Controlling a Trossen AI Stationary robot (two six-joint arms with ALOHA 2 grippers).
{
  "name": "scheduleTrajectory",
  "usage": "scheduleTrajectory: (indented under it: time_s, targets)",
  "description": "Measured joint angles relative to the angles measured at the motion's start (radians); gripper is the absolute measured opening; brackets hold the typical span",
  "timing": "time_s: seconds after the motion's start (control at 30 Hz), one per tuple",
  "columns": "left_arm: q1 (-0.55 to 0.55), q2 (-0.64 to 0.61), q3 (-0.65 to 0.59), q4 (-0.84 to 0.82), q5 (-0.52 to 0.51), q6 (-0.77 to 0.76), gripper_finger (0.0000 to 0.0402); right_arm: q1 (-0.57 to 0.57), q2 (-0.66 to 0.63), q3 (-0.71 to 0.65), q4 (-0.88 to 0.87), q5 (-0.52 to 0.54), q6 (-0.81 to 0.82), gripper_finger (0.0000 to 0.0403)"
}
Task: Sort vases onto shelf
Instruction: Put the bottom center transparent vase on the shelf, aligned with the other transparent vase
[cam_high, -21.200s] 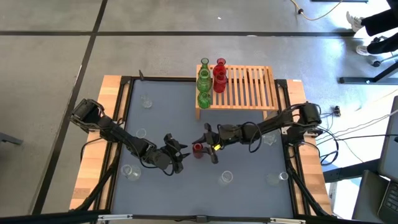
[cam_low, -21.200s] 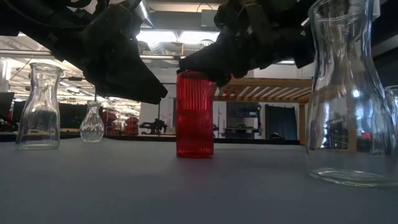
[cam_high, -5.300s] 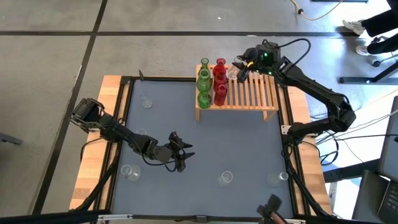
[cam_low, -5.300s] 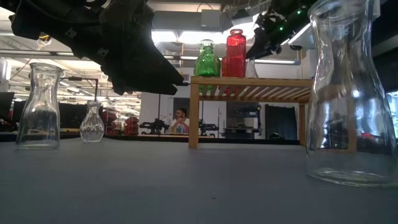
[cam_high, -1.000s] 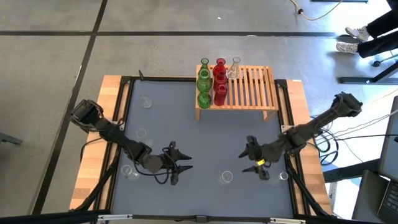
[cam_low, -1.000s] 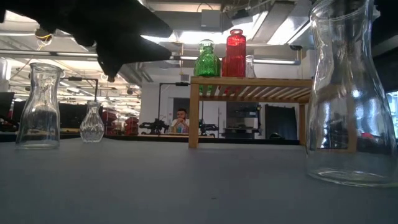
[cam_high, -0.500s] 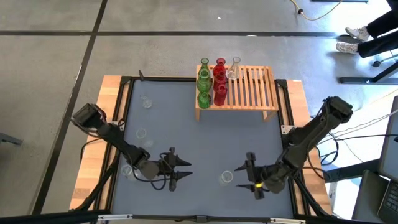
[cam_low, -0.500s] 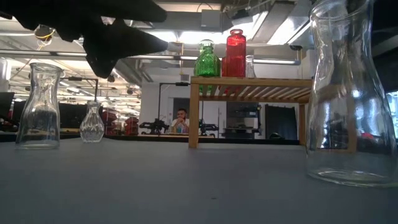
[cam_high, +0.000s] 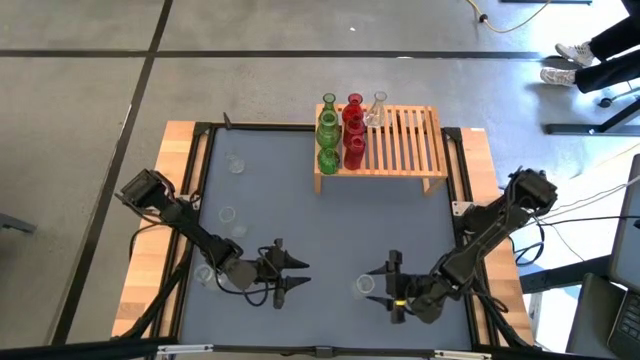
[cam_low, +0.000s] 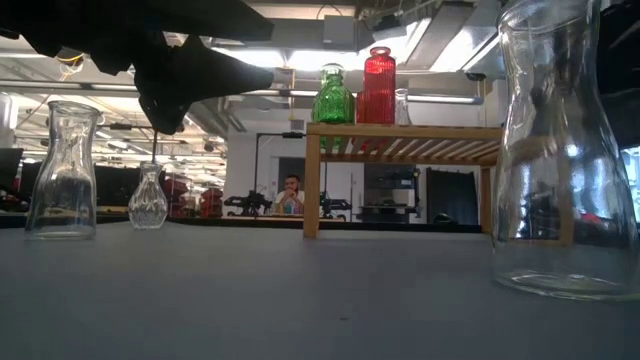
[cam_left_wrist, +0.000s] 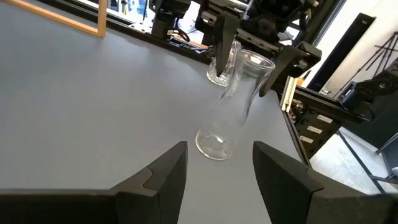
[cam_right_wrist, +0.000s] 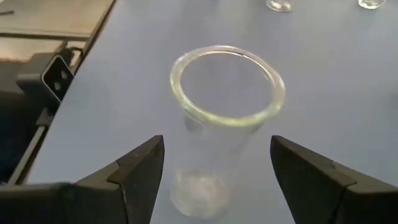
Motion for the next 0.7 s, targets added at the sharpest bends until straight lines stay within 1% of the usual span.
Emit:
scheduleTrajectory:
  time_s: [0.2, 0.3, 0.4, 0.5, 0.7]
  targets:
    - [0.000, 0.000, 0.000, 0.000, 0.000, 0.001, 0.0176, -0.014, 0.060, 0.000, 0.097, 0.060, -0.020, 0.0278]
    - [0.000, 0.000, 0.000, -0.001, 0.000, 0.001, 0.0176, -0.014, 0.065, 0.000, 0.103, 0.084, -0.019, 0.0278]
    - [0.000, 0.000, 0.000, 0.000, 0.000, 0.001, 0.0176, -0.013, 0.065, 0.000, 0.113, 0.087, -0.017, 0.0272]
    - [0.000, 0.000, 0.000, -0.001, 0.000, 0.002, 0.0176, -0.012, 0.065, 0.000, 0.132, 0.074, -0.026, 0.0241]
    - [0.000, 0.000, 0.000, -0.001, 0.000, 0.002, 0.0176, -0.019, 0.064, 0.000, 0.130, 0.059, -0.051, 0.0131]
